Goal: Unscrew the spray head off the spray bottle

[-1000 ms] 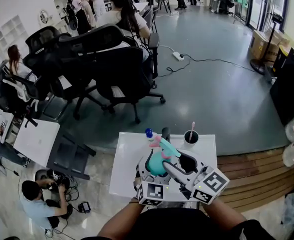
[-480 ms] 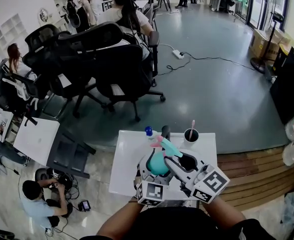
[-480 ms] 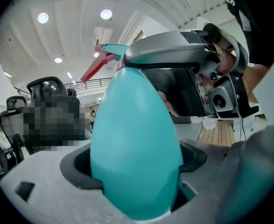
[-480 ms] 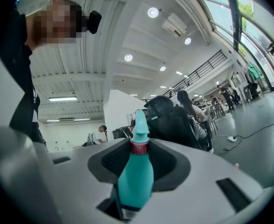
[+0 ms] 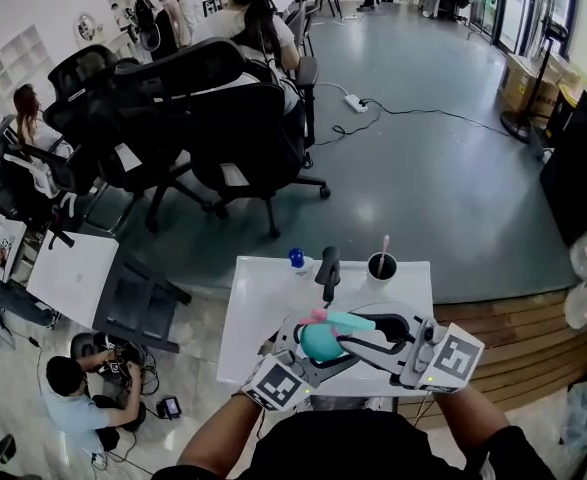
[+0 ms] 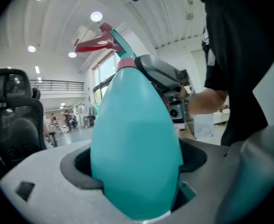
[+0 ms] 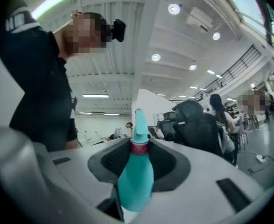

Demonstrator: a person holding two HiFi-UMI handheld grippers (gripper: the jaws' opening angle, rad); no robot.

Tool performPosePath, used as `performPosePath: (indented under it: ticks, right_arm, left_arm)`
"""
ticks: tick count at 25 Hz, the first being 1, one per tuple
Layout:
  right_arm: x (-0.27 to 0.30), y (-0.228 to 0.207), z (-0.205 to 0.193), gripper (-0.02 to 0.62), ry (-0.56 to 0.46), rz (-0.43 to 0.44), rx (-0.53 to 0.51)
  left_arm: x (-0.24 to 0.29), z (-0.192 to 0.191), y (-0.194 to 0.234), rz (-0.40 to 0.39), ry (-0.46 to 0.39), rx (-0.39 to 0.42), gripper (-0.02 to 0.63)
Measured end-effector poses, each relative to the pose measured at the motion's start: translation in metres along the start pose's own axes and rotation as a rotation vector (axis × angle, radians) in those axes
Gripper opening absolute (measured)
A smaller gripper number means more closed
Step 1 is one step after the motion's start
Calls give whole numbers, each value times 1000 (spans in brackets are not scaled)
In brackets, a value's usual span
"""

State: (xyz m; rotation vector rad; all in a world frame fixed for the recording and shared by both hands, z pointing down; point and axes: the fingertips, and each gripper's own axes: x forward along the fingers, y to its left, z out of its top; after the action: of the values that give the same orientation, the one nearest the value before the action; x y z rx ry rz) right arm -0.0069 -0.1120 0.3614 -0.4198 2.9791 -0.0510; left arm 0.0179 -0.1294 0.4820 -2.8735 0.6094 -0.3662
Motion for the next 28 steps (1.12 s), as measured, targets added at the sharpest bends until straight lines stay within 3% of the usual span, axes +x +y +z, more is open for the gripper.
performPosePath:
  ticks: [4, 7, 9, 11, 14, 16, 19, 22, 25, 28]
  right_arm:
    - [-13, 27, 4, 130, 31, 224, -21]
    - [-23, 41, 9, 130, 42, 375, -12]
    - [-28, 49, 12, 132, 48, 461, -1]
    - [-29, 50, 16, 132, 39, 487, 12]
    - [-21, 36, 18, 140, -18, 411, 40]
    - [-18, 22, 14, 314, -55, 322, 69]
    - [-22, -11, 4, 297, -103, 134, 76]
    - [-23, -37, -12, 233, -82, -44, 118]
    - [-22, -45, -23, 173, -53, -158, 134]
    - [-17, -44, -28, 167, -20, -218, 123]
  left_arm:
    - [-6, 18, -36, -266, -68, 30, 469]
    - [-11, 30, -61, -431, -103, 5, 469]
    - [-13, 37, -76, -514, -126, -12, 469]
    - [-13, 41, -79, -537, -144, -24, 469]
    - [-5, 46, -57, -421, -175, -92, 469]
    - [3, 35, -32, -281, -148, -143, 469]
    - [10, 5, 2, -79, -49, -138, 466]
    - [10, -12, 27, 80, 7, -161, 466]
    - [9, -20, 41, 184, 26, -165, 465]
    - [11, -25, 44, 237, 39, -140, 465]
